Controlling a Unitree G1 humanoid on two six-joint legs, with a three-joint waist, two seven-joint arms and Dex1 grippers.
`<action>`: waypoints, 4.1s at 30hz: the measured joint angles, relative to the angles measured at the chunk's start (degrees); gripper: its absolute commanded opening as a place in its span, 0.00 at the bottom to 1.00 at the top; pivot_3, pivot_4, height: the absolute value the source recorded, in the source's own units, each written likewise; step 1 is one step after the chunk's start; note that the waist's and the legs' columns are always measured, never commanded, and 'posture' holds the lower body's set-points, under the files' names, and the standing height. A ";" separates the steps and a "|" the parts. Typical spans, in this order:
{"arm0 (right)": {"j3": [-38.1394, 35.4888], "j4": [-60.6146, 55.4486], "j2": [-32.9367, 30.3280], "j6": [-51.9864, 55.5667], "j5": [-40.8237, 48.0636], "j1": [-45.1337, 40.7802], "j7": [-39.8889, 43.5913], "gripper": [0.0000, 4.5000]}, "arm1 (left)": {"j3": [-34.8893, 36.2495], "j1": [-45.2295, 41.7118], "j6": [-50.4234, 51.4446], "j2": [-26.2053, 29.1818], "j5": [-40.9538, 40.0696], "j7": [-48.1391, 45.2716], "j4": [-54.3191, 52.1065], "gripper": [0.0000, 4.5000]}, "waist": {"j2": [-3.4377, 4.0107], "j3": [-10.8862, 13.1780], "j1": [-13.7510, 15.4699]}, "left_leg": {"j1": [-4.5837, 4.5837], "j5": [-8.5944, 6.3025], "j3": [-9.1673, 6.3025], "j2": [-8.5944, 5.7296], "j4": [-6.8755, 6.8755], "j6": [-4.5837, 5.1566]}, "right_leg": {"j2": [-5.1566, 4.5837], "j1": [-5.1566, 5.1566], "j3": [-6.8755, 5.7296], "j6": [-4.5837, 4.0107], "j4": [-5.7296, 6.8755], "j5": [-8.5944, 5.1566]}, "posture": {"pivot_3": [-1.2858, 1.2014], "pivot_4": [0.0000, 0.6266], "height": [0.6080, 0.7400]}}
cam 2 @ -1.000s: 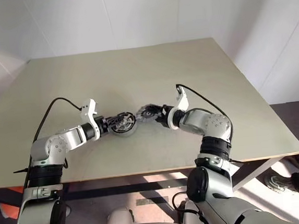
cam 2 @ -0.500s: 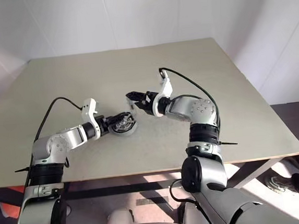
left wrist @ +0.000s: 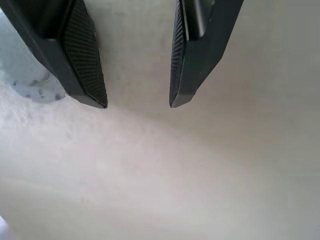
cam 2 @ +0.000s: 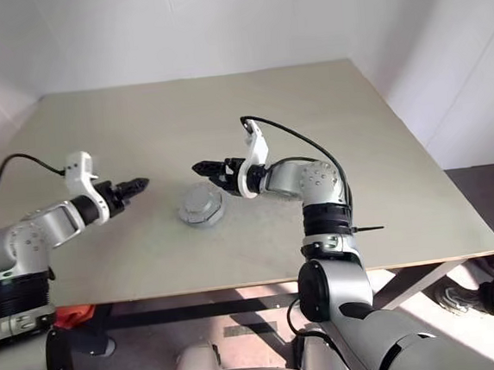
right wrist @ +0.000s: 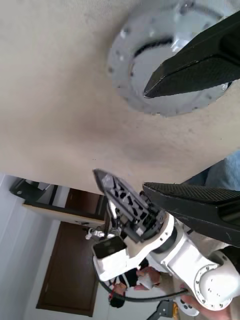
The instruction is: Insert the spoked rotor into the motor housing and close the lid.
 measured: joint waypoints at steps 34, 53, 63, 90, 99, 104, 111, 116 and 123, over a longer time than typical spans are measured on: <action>36.80 15.61 -7.88 -63.65 -43.86 4.38 41.99 0.99 | -5.15 4.39 -2.48 -7.70 -0.54 1.71 -2.04 0.46 | -0.46 0.02 -1.31 | -0.10 -0.21 -0.04 0.11 0.62 0.38 | 0.02 0.19 -0.02 -0.21 0.24 0.13 | 0.52 0.00 1.00; 36.20 22.13 -6.85 -69.84 -48.36 4.21 42.21 0.79 | -5.41 4.62 -2.58 -8.18 -0.45 2.04 -2.15 0.46 | -0.46 0.02 -1.64 | -0.05 -0.24 -0.03 0.12 0.70 0.42 | 0.03 0.20 0.00 -0.24 0.39 0.14 | 0.52 0.00 1.00; 34.40 21.73 -7.18 -69.20 -48.50 4.19 43.45 0.66 | -2.74 5.61 -5.17 -3.16 0.85 1.10 1.69 0.46 | -0.46 0.02 -1.67 | -0.07 -0.26 -0.03 0.13 0.70 0.45 | 0.03 0.17 -0.01 -0.24 0.35 0.14 | 0.52 0.00 1.00; 33.23 18.05 -7.13 -65.51 -47.30 5.75 51.10 0.66 | -2.19 7.98 -6.15 -4.91 1.04 1.73 2.54 0.46 | -0.50 0.02 -1.67 | -0.07 -0.30 -0.03 0.15 0.71 0.53 | 0.04 0.17 -0.02 -0.25 0.34 0.14 | 0.52 0.00 1.00; 34.02 17.23 -7.49 -65.32 -47.57 6.75 52.73 0.66 | -2.23 7.98 -6.18 -5.07 1.08 1.77 2.54 0.46 | -0.50 0.02 -1.63 | -0.07 -0.30 -0.03 0.14 0.72 0.53 | 0.03 0.19 -0.02 -0.25 0.34 0.14 | 0.52 0.00 1.00; 34.77 17.30 -7.66 -66.74 -48.71 6.75 52.62 0.66 | -2.25 7.96 -6.27 -5.23 1.16 1.80 2.54 0.46 | -0.51 0.02 -1.65 | -0.07 -0.30 -0.03 0.14 0.72 0.53 | 0.03 0.19 -0.02 -0.25 0.34 0.14 | 0.52 0.00 1.00; 35.11 18.68 -8.01 -69.36 -49.75 6.53 53.25 0.66 | -2.23 7.96 -6.30 -5.36 1.19 1.85 2.55 0.46 | -0.51 0.02 -1.66 | -0.06 -0.30 -0.03 0.14 0.72 0.53 | 0.03 0.19 -0.02 -0.25 0.34 0.14 | 0.52 0.00 1.00; 35.27 20.29 -8.14 -71.11 -50.61 6.08 53.23 0.66 | -2.23 7.96 -6.59 -5.38 1.18 2.04 2.55 0.46 | -0.52 0.01 -1.67 | 0.04 -0.30 -0.03 0.14 0.72 0.53 | 0.03 0.31 -0.01 -0.25 0.35 0.14 | 0.52 0.00 1.00; 35.74 22.29 -8.15 -72.66 -51.60 5.16 53.42 0.66 | -2.29 7.97 -6.57 -6.32 1.13 2.72 2.30 0.46 | -0.54 0.00 -1.68 | 0.23 -0.30 -0.03 0.14 0.72 0.52 | 0.03 0.49 -0.01 -0.25 0.35 0.14 | 0.52 0.00 1.00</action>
